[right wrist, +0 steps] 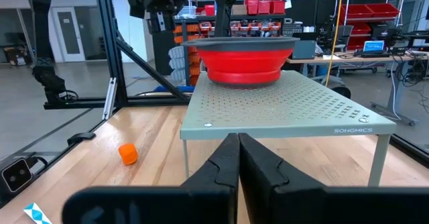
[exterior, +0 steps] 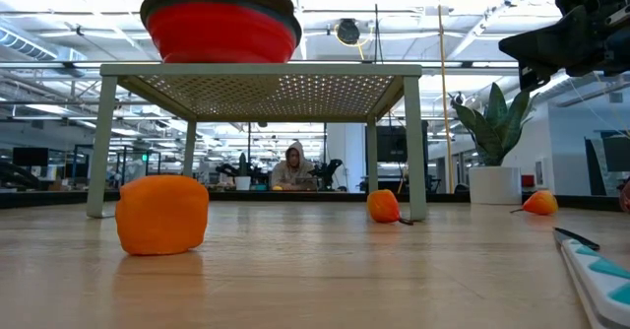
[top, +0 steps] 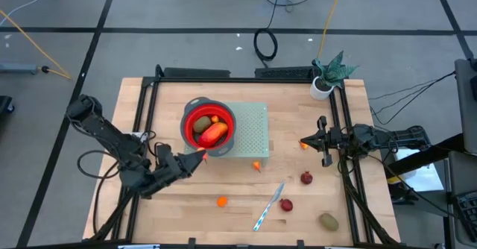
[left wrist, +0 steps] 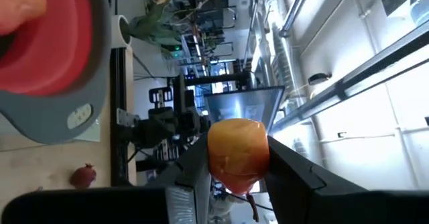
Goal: Pick & Place Fruit
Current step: Put the orange pear into the red strainer bowl on the shelf
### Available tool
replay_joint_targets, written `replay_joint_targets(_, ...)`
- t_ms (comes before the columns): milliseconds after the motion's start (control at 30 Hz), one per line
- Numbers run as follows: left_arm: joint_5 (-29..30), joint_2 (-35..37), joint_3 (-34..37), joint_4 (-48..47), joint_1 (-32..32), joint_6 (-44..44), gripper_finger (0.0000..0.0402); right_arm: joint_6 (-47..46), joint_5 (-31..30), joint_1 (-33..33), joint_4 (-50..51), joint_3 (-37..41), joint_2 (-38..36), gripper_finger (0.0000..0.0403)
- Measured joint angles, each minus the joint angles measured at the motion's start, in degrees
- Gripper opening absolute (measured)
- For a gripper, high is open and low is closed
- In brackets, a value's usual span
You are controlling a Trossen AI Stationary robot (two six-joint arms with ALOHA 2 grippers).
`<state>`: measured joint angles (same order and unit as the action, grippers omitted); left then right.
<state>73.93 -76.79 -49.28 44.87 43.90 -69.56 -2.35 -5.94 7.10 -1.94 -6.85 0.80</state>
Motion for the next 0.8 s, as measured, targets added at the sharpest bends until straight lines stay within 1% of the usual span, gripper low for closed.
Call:
replay_joint_targets(133,0.7,0.0,0.0,0.0,0.0,0.2,0.0113,0.0,0.0,0.0,0.0,0.0,0.0,0.0000)
replay_joint_targets(200,-0.5,0.0,0.0,0.0,0.0,3.4,0.0113,0.0,0.0,0.0,0.0,0.0,0.0,0.0000)
replay_joint_targets(233,-2.5,0.0,0.0,-0.1,-0.2,6.8,0.0113,0.0,0.0,0.0,0.0,0.0,0.0,0.0000)
replay_joint_targets(333,-11.3,0.0,0.0,-0.1,-1.0,17.9,0.0113,0.0,0.0,0.0,0.0,0.0,0.0,0.0000)
replay_joint_targets(400,-14.9,0.0,0.0,-0.2,-1.4,22.7,0.0113,0.0,0.0,0.0,0.0,0.0,0.0,0.0000)
replay_joint_targets(433,-15.6,0.0,0.0,-0.2,-1.6,25.0,0.0113,0.0,0.0,0.0,0.0,0.0,0.0,0.0000)
replay_joint_targets(533,-15.6,0.0,0.0,-1.6,-1.9,32.6,0.0113,0.0,0.0,0.0,0.0,0.0,0.0,0.0000)
replay_joint_targets(667,-15.1,0.0,0.0,-3.2,-2.7,45.2,0.0113,0.0,0.0,0.0,0.0,0.0,0.0,0.0000)
replay_joint_targets(800,-12.1,0.0,0.0,-4.2,-4.1,55.5,0.0113,0.0,0.0,0.0,0.0,0.0,0.0,0.0000)
